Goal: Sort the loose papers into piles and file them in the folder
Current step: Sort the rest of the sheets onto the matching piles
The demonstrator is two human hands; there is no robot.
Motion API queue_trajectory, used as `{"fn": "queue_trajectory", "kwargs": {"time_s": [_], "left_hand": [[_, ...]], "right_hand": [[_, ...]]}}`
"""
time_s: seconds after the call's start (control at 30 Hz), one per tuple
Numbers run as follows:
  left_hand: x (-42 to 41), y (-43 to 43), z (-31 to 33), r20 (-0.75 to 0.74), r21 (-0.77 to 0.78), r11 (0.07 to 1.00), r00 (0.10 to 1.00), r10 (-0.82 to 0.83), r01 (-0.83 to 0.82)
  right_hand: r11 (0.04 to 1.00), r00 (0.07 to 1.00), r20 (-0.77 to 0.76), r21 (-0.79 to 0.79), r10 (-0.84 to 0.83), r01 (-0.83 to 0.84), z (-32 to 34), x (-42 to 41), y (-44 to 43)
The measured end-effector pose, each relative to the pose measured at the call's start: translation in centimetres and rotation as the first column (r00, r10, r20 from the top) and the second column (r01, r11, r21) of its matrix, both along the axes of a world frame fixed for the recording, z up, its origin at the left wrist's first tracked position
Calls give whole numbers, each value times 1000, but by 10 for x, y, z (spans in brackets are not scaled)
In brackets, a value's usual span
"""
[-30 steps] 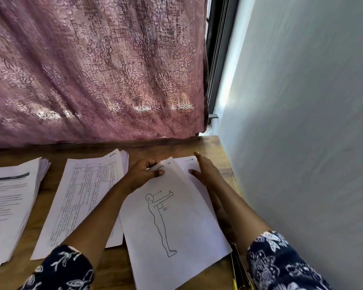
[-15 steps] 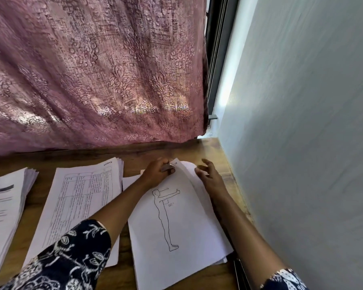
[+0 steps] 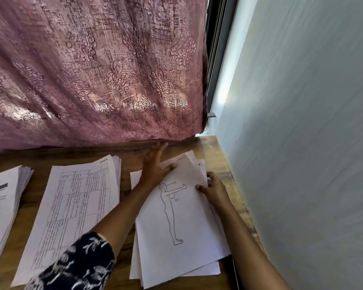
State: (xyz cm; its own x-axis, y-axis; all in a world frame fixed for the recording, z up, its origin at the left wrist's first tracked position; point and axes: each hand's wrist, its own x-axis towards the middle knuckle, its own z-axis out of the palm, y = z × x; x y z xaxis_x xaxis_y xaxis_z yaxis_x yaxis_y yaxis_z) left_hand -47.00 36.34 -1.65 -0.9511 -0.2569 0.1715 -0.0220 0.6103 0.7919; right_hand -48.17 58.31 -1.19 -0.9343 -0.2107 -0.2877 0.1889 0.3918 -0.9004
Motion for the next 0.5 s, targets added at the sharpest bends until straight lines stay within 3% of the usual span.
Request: {"fn": "queue_trajectory", "kwargs": {"time_s": [0.1, 0.17, 0.2, 0.27, 0.33, 0.4, 0.5], "left_hand": [[28, -19, 6, -35, 92, 959, 961, 274, -270], [48, -24, 11, -10, 303, 900, 943, 332, -313], [56, -26, 13, -11, 454, 846, 948, 319, -279], [67, -28, 19, -1, 742, 649, 969, 248, -166], [72, -25, 33, 31, 882, 464, 992, 122, -85], [73, -17, 54, 29, 863, 500, 995, 91, -71], [78, 0, 94, -114, 695, 712, 961, 253, -105]], "right_hand": [[977, 1000, 17, -213, -7, 11, 10, 0, 9], [938, 998, 49, -345, -28, 43, 18, -1, 15], [928, 999, 40, -371, -32, 45, 22, -1, 16], [922, 1000, 2, -388, -20, 19, 33, -1, 13], [920, 1000, -22, -393, -1, -8, 47, 2, 5], [921, 998, -67, -388, 5, -31, 66, 8, -6], [951, 954, -299, -301, -18, -76, 101, 21, -21]]}}
